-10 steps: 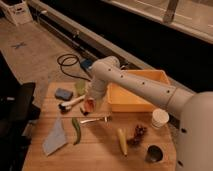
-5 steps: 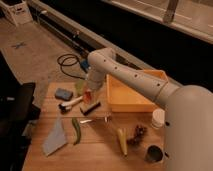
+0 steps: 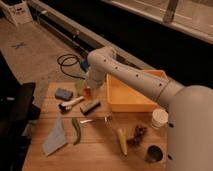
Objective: Place apple in plastic cup
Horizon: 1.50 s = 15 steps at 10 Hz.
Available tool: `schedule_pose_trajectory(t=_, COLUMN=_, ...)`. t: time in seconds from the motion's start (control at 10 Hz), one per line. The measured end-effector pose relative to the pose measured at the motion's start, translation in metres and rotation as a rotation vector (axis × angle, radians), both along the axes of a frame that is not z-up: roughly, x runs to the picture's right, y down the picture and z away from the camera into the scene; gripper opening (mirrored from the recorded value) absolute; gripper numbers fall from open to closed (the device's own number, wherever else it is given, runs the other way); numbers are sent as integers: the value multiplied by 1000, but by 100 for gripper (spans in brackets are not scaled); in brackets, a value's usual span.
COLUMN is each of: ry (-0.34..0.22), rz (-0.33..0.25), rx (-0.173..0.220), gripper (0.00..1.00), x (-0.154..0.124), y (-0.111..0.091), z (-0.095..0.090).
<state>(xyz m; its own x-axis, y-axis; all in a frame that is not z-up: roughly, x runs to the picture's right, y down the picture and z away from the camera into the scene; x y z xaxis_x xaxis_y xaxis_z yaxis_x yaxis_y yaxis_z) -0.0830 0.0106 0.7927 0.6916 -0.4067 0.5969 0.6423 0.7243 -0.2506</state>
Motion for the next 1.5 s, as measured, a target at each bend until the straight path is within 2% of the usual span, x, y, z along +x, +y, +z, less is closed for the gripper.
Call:
schedule_pose_trajectory(t=0.4, ry=-45, rz=36, rx=86, gripper=18, x=-17, y=-79, z=49)
schedule_pose_trajectory(t=0.6, ry=-60, rz=69, rx=112, gripper=18, x=-28, y=-104, z=66)
schedule_pose_trajectory(t=0.7, ry=-70, rz=104, rx=112, gripper=18, x=-37, y=-114, z=75)
schedule_pose_trajectory(t=0.8, ry=-81, rz=133, rx=111, gripper=18, x=-46, y=-122, z=83)
schedule_pose_trajectory(t=1.1, ry=-83, rz=150, rx=111, gripper=18, x=-47, y=-126, z=87)
schedule_pose_trajectory(t=1.3, ry=-86, rz=149, rx=111, gripper=18, x=-49, y=-125, z=87)
schedule_pose_trajectory(t=1.5, ry=-122, rz=172, rx=93, gripper=18, x=-53, y=-115, z=97)
